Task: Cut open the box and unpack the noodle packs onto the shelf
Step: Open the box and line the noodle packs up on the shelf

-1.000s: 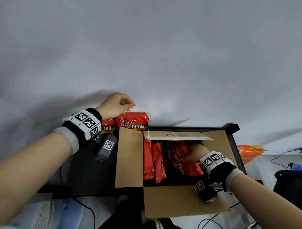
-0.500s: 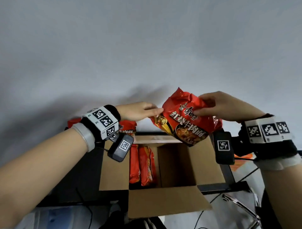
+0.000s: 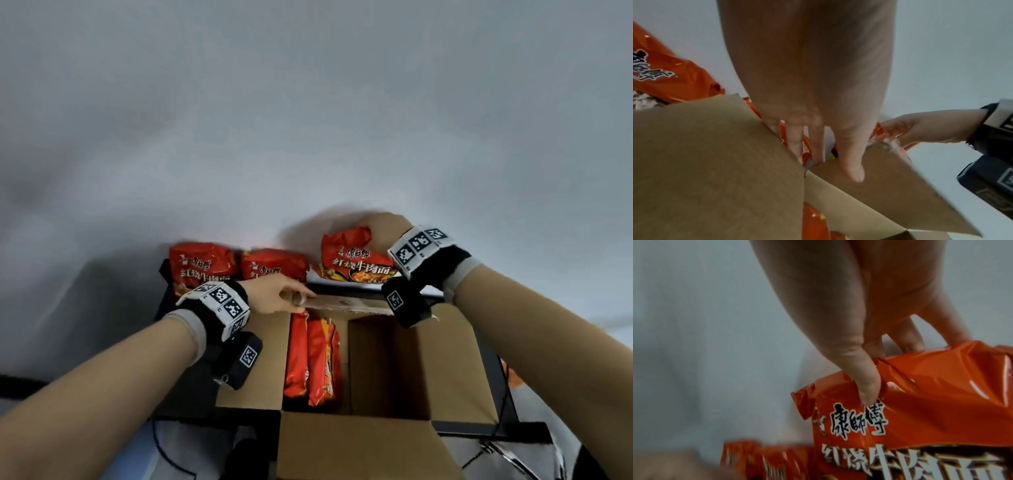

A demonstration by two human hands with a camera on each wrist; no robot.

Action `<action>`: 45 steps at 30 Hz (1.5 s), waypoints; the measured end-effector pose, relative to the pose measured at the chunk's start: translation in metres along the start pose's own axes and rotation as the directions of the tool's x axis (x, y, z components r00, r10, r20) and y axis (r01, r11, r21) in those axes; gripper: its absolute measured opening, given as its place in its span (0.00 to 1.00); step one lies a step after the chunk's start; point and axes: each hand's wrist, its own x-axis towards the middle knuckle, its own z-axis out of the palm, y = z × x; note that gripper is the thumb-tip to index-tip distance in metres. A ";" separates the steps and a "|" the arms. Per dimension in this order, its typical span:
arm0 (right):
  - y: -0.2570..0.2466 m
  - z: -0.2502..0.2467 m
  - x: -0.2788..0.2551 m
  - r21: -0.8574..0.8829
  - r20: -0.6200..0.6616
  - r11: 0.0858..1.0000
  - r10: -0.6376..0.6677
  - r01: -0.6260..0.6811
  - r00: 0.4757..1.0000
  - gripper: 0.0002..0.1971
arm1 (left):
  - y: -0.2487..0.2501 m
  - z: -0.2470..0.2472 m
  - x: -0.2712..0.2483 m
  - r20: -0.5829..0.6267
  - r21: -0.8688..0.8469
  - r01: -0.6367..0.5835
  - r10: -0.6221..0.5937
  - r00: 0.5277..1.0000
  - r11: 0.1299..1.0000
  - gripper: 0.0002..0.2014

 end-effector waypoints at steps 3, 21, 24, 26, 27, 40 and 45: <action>0.001 0.029 0.023 -0.219 0.022 0.972 -0.077 0.080 0.997 0.18 | -0.009 0.003 0.002 -0.058 -0.104 -0.074 0.068 0.996 0.992 0.12; -0.020 0.077 0.058 -0.199 0.184 0.966 -0.128 0.165 0.975 0.13 | -0.027 0.005 0.014 0.016 -0.084 -0.034 0.035 0.999 0.996 0.23; -0.021 0.084 0.052 -0.223 0.098 0.968 -0.098 0.118 0.990 0.12 | -0.028 0.006 0.016 0.023 -0.098 -0.026 0.028 0.999 0.995 0.23; -0.020 0.083 0.050 -0.238 0.034 0.966 -0.098 0.104 0.995 0.12 | -0.028 0.006 0.016 0.031 -0.108 -0.020 0.024 0.999 0.994 0.23; -0.019 0.078 0.047 -0.237 0.015 0.966 -0.106 0.106 0.994 0.12 | -0.029 0.006 0.016 0.034 -0.107 -0.019 0.023 0.999 0.994 0.23; -0.013 -0.002 -0.094 0.602 0.338 0.788 -0.399 0.130 0.853 0.16 | -0.030 -0.006 0.014 -0.056 -0.183 0.024 -0.035 0.998 0.983 0.15; -0.042 0.092 -0.101 0.338 0.636 0.940 -0.182 -0.058 0.750 0.22 | -0.022 0.000 0.020 -0.192 -0.233 0.051 -0.097 0.976 0.971 0.11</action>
